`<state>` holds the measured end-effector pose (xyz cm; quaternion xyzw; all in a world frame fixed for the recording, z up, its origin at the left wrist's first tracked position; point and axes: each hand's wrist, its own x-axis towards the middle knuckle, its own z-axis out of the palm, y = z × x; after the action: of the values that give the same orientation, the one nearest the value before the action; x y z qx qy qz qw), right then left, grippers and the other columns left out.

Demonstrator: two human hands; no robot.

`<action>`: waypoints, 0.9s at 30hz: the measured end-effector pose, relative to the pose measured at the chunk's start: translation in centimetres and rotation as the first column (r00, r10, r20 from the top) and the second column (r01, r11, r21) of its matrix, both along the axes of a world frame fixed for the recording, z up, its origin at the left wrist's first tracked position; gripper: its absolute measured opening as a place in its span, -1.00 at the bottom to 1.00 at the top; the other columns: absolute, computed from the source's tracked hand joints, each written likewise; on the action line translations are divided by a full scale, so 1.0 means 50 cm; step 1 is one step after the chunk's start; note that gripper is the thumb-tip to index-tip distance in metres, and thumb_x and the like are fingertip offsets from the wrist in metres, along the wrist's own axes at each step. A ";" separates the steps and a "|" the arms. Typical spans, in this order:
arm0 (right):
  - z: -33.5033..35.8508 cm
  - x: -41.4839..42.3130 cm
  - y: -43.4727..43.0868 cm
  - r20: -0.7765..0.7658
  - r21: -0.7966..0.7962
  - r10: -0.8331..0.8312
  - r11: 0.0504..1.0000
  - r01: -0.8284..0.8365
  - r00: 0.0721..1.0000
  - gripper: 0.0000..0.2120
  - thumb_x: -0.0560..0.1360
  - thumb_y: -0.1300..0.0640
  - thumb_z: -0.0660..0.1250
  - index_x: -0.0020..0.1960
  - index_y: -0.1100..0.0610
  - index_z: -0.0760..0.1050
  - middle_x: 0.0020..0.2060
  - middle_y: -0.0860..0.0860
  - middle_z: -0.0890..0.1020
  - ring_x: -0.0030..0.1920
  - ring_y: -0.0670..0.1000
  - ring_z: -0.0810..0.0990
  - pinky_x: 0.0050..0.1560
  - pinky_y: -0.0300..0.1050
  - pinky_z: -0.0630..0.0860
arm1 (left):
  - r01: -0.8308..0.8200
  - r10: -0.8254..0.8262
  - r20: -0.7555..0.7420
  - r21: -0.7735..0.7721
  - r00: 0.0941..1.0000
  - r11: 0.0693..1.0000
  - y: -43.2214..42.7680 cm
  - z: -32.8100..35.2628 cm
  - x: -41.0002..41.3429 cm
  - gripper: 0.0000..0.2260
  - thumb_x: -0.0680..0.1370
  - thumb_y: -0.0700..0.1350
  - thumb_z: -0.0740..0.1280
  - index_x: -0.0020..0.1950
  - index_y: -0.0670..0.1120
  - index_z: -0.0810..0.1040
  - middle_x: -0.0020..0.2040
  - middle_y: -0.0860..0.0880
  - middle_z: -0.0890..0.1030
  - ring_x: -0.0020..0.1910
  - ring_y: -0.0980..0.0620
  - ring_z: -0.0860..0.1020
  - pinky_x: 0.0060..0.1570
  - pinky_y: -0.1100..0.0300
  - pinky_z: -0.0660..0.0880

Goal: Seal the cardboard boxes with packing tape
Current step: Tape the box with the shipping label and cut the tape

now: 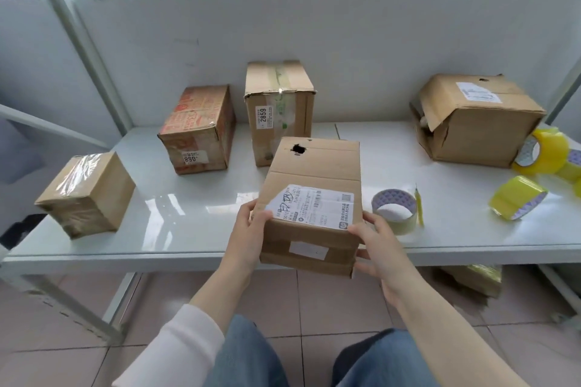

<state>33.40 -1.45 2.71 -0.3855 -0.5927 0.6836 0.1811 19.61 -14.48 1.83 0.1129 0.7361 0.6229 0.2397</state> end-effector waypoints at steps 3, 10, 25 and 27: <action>-0.002 0.002 0.027 0.063 0.023 0.085 0.996 -0.086 0.994 -0.66 0.51 0.00 0.29 0.25 -0.05 0.33 0.01 -0.08 0.56 -0.01 -0.04 0.55 0.12 0.04 0.52 | -0.003 0.003 0.026 0.012 1.000 1.000 0.003 -0.003 -0.008 -0.80 0.59 -0.06 0.17 0.21 0.07 0.38 0.03 0.04 0.51 0.00 0.05 0.48 -0.02 0.06 0.44; 0.012 -0.063 0.150 0.071 0.152 -0.075 0.986 0.064 0.995 -0.42 0.51 -0.16 0.24 0.45 0.03 0.18 0.34 0.11 0.38 0.29 0.12 0.40 0.28 0.12 0.41 | 0.051 -0.052 -0.060 -0.021 0.997 0.998 -0.005 0.004 -0.057 -0.75 0.35 0.08 0.19 -0.01 0.17 0.48 -0.02 0.13 0.57 0.00 0.14 0.50 0.17 0.04 0.42; 0.017 -0.220 0.233 -0.031 0.275 0.149 0.952 -0.135 0.988 -0.37 0.60 0.08 0.18 0.53 -0.05 -0.10 0.50 -0.06 0.09 0.40 0.00 0.30 0.34 0.04 0.37 | 0.078 -0.083 0.106 0.051 0.991 0.996 -0.012 -0.013 -0.065 -0.65 0.36 0.05 0.25 0.14 0.10 0.42 0.08 -0.06 0.59 -0.03 0.02 0.53 0.01 0.06 0.46; 0.024 -0.233 0.237 0.035 0.321 0.176 0.930 -0.178 0.984 -0.39 0.61 0.12 0.15 0.54 -0.01 -0.10 0.50 -0.05 0.10 0.43 -0.01 0.24 0.40 0.02 0.28 | 0.093 -0.095 0.165 0.021 0.982 0.995 -0.013 -0.012 -0.069 -0.75 0.49 -0.01 0.29 0.15 0.04 0.39 0.06 -0.07 0.59 -0.05 0.02 0.53 0.03 0.04 0.48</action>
<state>21.73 10.38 3.89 -0.2975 -0.7295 0.5897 0.1779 16.18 -15.13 1.21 0.0970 0.7033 0.6230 0.3284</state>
